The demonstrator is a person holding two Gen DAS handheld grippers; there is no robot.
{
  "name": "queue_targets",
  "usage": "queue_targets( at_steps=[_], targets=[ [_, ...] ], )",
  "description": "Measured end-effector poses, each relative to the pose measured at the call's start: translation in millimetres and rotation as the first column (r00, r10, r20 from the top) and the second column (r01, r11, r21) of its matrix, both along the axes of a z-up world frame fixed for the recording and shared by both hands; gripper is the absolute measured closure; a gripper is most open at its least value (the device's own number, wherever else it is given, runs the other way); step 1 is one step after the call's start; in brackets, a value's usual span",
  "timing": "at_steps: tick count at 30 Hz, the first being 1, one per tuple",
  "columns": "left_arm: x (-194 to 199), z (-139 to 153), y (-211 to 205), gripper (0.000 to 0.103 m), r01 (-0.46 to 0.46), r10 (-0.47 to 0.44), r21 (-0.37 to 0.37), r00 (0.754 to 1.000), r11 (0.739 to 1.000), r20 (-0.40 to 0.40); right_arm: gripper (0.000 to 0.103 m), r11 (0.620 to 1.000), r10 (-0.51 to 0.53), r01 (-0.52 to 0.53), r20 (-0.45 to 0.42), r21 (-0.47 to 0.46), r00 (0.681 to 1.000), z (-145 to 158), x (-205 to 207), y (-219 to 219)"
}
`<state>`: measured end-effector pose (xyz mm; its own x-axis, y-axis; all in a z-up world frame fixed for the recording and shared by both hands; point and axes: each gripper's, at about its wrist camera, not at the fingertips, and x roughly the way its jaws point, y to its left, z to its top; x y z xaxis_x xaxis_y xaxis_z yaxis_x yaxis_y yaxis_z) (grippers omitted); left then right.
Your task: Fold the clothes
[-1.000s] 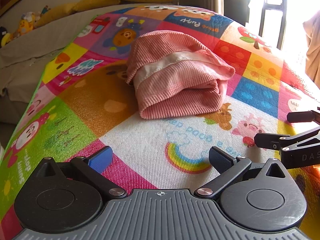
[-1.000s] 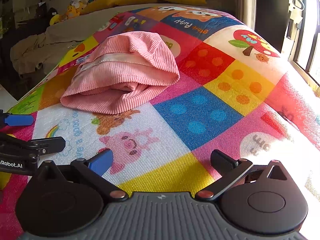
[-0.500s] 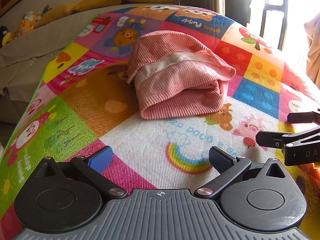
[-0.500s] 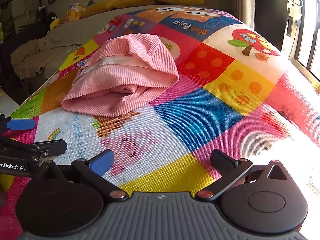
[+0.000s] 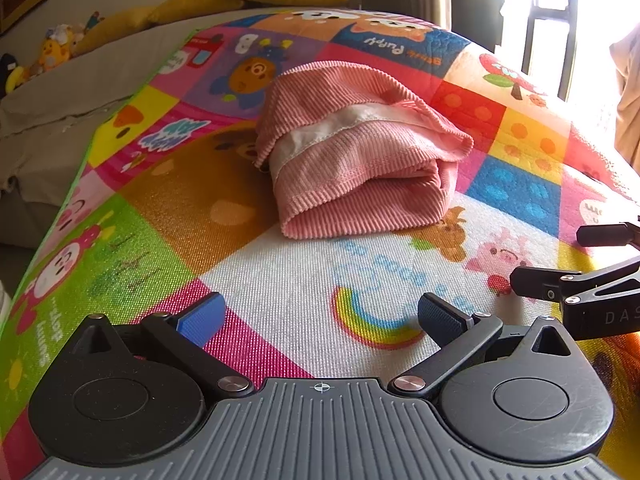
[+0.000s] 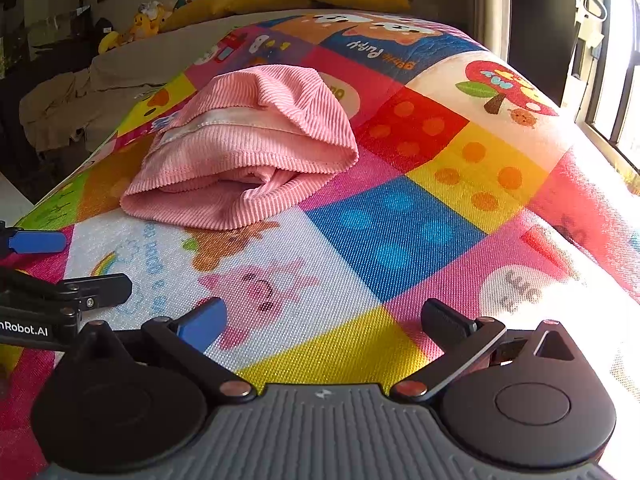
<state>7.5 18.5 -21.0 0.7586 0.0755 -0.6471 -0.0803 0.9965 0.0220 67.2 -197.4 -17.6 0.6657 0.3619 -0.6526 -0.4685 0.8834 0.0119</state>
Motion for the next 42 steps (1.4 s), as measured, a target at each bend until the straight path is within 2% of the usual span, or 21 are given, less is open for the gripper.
queue_targets(
  at_steps=[42],
  targets=[
    [2.0, 1.2, -4.5, 0.0, -0.003, 0.004, 0.005, 1.0, 1.0, -0.011, 0.0, 1.0, -0.008, 0.008, 0.013, -0.002, 1.0, 0.7, -1.9, 0.6]
  ],
)
